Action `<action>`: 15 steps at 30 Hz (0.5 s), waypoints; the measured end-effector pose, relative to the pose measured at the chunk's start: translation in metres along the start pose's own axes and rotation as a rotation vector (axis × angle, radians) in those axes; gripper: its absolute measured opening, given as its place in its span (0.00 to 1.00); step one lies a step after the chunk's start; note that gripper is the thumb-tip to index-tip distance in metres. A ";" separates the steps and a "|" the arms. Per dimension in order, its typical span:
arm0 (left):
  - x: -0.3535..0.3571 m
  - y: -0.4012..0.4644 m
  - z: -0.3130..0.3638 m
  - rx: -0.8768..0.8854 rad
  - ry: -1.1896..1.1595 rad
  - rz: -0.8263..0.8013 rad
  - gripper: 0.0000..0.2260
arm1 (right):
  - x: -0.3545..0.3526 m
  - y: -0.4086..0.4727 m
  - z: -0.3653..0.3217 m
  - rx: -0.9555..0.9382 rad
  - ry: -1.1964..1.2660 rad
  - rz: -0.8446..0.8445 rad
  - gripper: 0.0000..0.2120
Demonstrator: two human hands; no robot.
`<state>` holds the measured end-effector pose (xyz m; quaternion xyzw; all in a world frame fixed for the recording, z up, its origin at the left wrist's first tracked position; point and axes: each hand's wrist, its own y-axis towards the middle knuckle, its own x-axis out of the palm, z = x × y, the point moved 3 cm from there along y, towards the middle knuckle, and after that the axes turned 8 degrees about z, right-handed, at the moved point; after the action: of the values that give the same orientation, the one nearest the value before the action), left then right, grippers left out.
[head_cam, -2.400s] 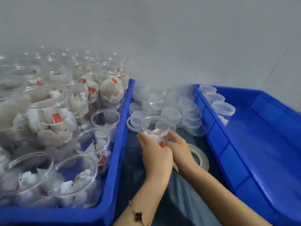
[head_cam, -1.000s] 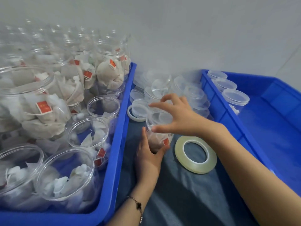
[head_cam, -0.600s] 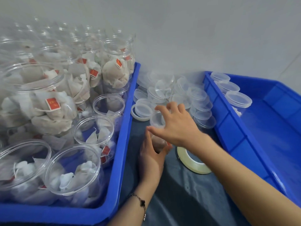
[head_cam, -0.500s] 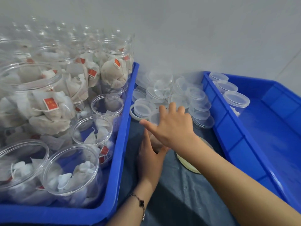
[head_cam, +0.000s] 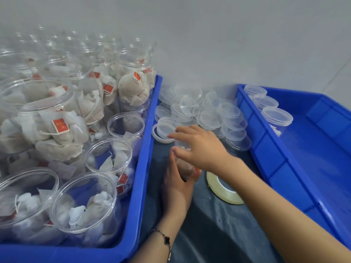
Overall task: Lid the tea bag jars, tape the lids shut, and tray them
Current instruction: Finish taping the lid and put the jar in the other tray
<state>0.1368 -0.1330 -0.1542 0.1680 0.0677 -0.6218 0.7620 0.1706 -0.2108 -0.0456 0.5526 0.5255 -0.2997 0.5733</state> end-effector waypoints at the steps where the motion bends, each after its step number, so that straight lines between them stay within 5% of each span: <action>1: 0.001 0.000 -0.001 0.000 0.002 -0.023 0.39 | 0.003 -0.002 -0.005 0.045 -0.078 0.072 0.19; 4: -0.001 0.000 -0.002 -0.002 0.010 -0.050 0.36 | 0.011 -0.004 -0.012 0.109 -0.205 0.138 0.19; 10: -0.003 -0.004 0.004 0.018 -0.007 -0.004 0.36 | -0.006 0.002 0.012 0.012 -0.064 -0.165 0.32; 15: 0.000 -0.001 0.000 0.035 0.023 -0.013 0.41 | 0.004 -0.007 0.005 0.082 -0.021 0.126 0.24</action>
<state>0.1355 -0.1332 -0.1539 0.1880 0.0664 -0.6258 0.7541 0.1662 -0.2162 -0.0523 0.6042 0.4709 -0.2901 0.5736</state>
